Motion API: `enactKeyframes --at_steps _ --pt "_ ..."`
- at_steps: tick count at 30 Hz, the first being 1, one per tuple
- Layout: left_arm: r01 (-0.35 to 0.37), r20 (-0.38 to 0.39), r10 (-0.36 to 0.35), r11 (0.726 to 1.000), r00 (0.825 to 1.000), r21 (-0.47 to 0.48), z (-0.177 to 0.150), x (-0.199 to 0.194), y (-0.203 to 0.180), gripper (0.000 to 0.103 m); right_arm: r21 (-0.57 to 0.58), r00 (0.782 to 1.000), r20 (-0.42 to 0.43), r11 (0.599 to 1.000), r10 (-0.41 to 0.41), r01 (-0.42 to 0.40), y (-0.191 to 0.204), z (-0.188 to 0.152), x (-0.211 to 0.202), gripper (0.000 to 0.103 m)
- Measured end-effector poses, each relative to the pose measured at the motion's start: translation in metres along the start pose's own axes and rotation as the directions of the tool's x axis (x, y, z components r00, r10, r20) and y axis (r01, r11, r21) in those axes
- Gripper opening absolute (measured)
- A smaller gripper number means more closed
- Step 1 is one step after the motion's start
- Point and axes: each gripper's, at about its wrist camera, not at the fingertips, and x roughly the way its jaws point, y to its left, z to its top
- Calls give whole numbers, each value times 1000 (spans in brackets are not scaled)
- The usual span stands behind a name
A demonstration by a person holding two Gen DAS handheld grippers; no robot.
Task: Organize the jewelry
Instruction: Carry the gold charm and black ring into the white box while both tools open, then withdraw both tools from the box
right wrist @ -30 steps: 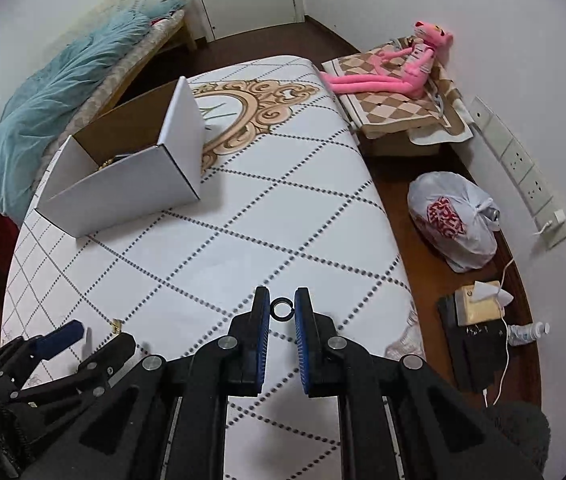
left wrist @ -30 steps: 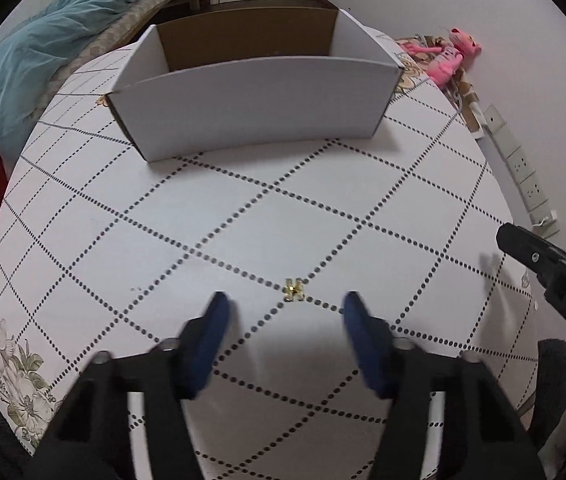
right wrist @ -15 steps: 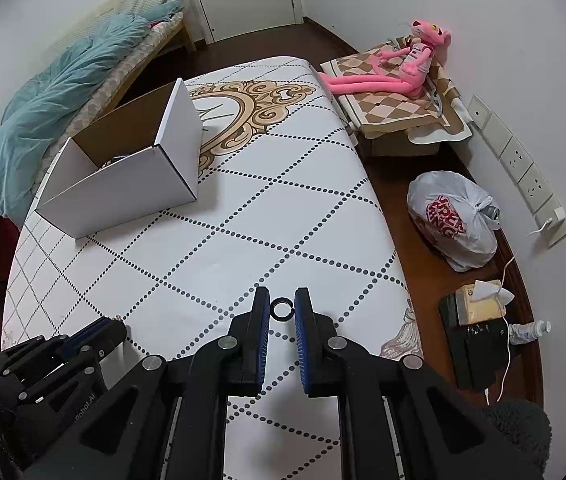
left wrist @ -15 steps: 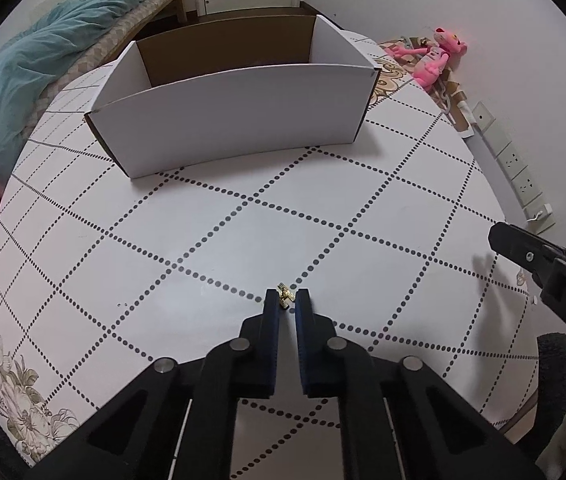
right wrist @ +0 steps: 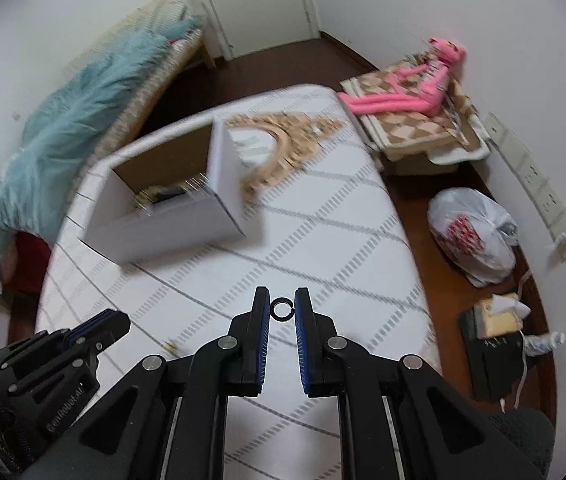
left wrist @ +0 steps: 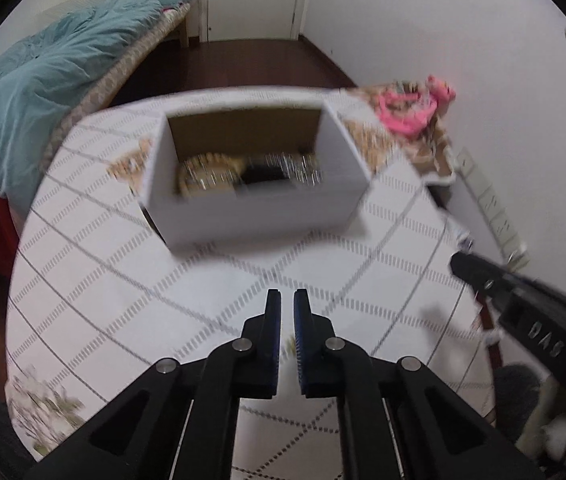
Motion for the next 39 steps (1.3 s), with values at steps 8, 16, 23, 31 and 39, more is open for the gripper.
enactKeyframes --at_steps 8,16,23,31,39 --pt "-10 40 12 999 999 -51 89 -6 54 4 -32 990 -15 989 141 -141 50 83 30 13" --pt "-20 -75 11 993 997 -112 133 37 84 7 -60 959 -224 980 173 -190 78 138 110 13" --pt "-108 -155 86 984 984 -141 141 55 98 11 -43 930 -320 978 181 -205 88 153 143 27" --pt "-104 -105 88 981 991 -166 144 41 108 75 -72 954 -261 982 149 -173 87 156 122 47" --pt "-184 -60 177 972 982 -149 134 20 107 102 -145 980 -197 989 -21 -8 81 137 93 89"
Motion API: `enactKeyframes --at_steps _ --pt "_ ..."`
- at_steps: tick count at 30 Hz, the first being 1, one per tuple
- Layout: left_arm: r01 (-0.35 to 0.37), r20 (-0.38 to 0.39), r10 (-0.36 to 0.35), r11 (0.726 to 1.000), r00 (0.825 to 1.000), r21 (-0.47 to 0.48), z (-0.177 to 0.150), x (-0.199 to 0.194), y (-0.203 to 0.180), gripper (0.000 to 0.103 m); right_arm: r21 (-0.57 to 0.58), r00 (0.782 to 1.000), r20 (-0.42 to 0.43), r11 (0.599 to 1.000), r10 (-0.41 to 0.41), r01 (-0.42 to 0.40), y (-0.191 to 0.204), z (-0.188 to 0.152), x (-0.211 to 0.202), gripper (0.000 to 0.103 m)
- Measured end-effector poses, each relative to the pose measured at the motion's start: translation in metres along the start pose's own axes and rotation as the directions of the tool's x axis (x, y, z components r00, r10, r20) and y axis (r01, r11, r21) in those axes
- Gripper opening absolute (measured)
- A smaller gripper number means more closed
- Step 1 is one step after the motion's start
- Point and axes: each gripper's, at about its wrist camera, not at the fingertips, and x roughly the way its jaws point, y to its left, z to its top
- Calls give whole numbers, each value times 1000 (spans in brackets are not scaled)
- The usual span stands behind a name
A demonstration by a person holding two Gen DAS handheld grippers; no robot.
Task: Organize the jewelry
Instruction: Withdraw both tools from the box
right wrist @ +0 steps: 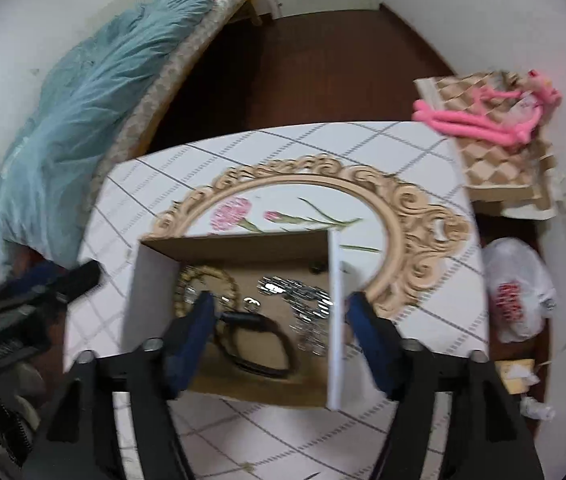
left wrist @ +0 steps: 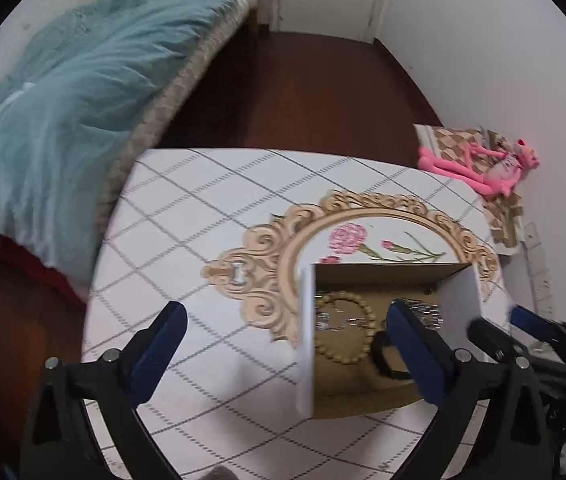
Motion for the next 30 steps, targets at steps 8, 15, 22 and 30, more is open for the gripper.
enactKeyframes --at_steps 8,15,22,30 --pt "-95 22 96 995 995 -17 -48 -10 10 102 -27 991 4 991 -132 132 0 -40 -8 96" --pt "-87 10 87 996 996 -14 -75 -28 -3 102 -17 985 28 985 -172 172 -3 -62 -39 97" --pt "-77 98 77 997 992 -2 -92 -96 -19 102 -16 979 105 984 -176 178 2 -85 -109 97" --pt "-80 228 80 997 970 -11 -108 -196 -28 102 -3 959 228 985 -166 171 16 -118 -210 97"
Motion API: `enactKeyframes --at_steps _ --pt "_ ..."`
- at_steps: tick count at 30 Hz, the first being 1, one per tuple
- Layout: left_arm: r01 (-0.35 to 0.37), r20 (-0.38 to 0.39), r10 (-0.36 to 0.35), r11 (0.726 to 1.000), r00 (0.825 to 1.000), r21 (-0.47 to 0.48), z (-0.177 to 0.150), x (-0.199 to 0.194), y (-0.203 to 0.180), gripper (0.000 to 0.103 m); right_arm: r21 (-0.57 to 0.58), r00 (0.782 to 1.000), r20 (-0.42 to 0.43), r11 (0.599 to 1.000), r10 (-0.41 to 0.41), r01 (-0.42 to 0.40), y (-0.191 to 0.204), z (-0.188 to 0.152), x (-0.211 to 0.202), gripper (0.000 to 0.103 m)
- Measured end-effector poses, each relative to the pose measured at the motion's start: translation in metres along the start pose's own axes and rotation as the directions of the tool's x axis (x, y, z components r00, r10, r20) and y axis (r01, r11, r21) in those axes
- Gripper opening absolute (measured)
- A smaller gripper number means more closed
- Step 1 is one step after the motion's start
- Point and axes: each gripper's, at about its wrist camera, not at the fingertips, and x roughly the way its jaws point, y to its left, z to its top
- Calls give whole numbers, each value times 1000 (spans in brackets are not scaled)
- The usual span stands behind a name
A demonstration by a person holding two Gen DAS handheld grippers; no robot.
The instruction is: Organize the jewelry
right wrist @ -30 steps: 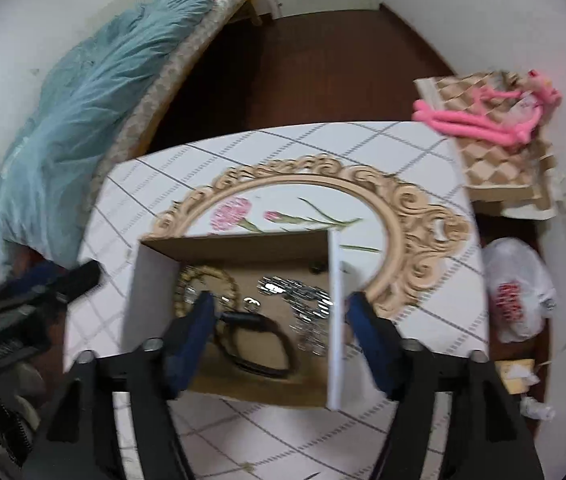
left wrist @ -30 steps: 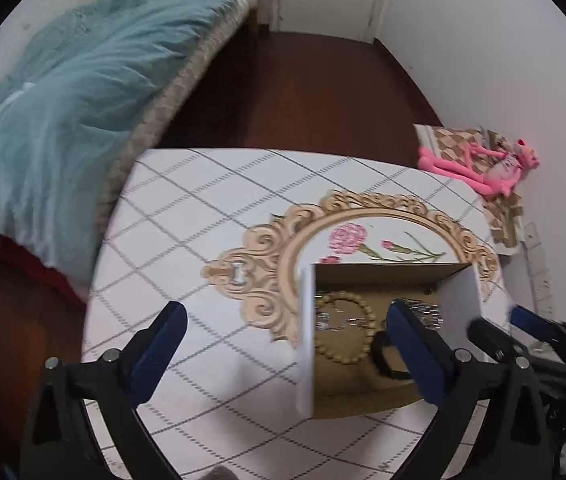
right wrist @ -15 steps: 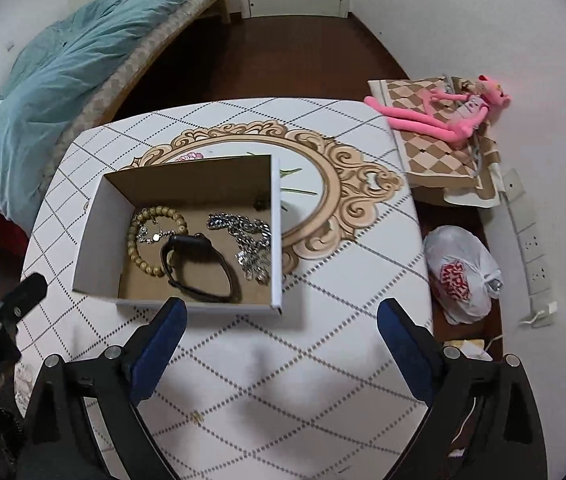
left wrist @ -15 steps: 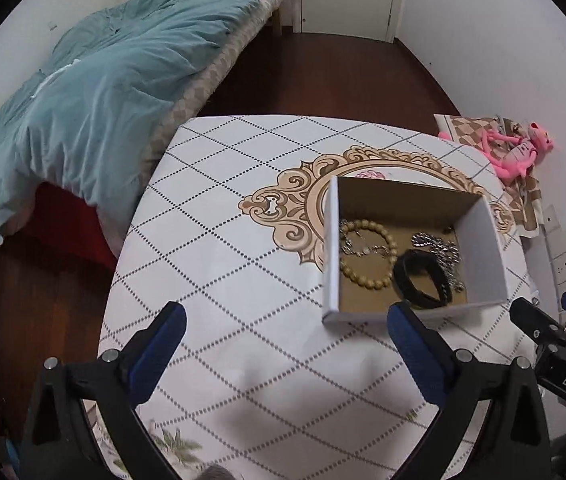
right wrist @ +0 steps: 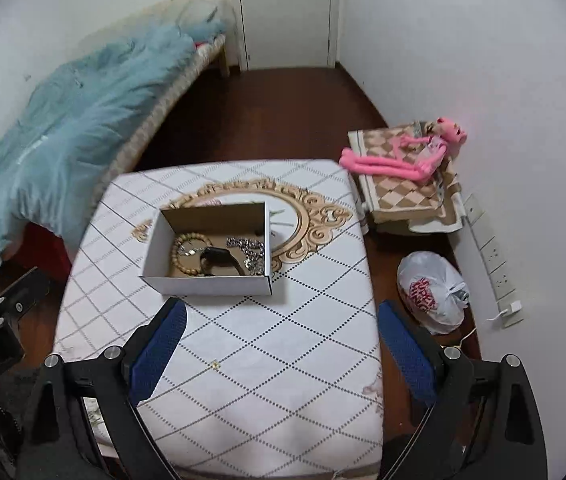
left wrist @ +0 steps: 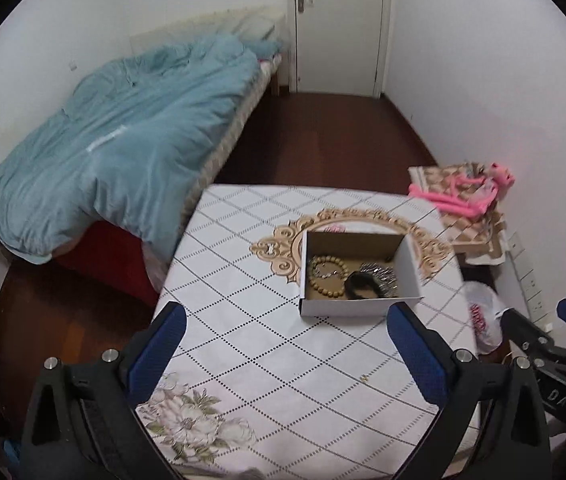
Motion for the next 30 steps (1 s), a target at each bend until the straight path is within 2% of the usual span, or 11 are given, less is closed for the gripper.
enactKeyframes --at_steps 8,14,20,30 --pt "33 88 -34 999 996 11 1 -78 -1 102 2 994 108 1000 -10 10 0 -4 -93 98" --pt "43 113 -44 999 993 13 -3 -106 2 102 7 987 158 1000 -10 9 1 -10 -137 101" --pt "41 84 -41 999 996 -2 -2 -98 4 102 7 988 156 1000 -7 6 1 -8 -146 101" --pt "19 37 -19 1000 999 -1 18 -63 0 102 8 994 108 1000 -20 19 1 25 -104 102"
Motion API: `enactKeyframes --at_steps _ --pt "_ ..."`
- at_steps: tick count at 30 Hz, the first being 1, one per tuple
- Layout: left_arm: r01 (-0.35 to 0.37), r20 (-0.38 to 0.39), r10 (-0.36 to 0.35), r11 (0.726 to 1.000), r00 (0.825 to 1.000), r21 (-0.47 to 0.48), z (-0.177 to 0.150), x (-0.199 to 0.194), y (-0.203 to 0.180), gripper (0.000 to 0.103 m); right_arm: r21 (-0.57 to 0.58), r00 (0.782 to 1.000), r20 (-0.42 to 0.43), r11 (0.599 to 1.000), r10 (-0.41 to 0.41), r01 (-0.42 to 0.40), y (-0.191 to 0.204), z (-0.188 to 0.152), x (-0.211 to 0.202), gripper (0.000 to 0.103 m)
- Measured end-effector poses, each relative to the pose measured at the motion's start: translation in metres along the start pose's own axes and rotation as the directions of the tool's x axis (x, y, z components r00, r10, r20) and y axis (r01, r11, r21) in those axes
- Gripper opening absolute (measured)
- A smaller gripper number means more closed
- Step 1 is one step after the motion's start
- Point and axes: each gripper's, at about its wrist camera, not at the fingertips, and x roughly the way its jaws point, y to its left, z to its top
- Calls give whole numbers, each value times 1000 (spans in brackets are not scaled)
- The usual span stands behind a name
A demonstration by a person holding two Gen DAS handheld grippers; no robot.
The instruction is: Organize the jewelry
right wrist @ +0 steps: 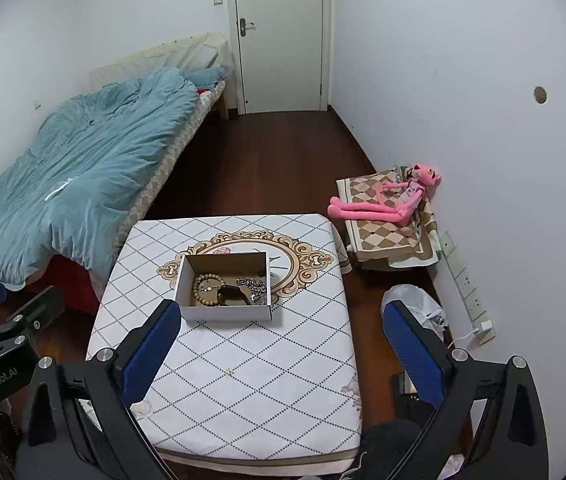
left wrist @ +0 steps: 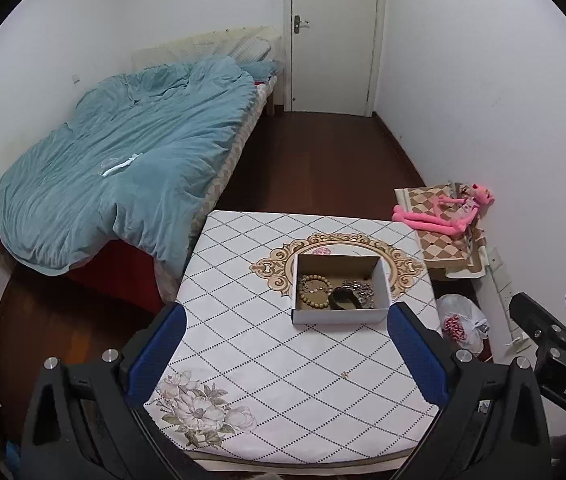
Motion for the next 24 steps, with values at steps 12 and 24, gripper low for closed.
enactKeyframes --at_steps 12,24 --pt "-16 -83 17 1000 996 10 15 58 -6 102 -14 995 -97 1000 -15 14 4 17 76 102" --pt "-21 -126 23 1000 992 22 18 88 -7 102 -30 988 -150 999 -32 28 8 17 115 103"
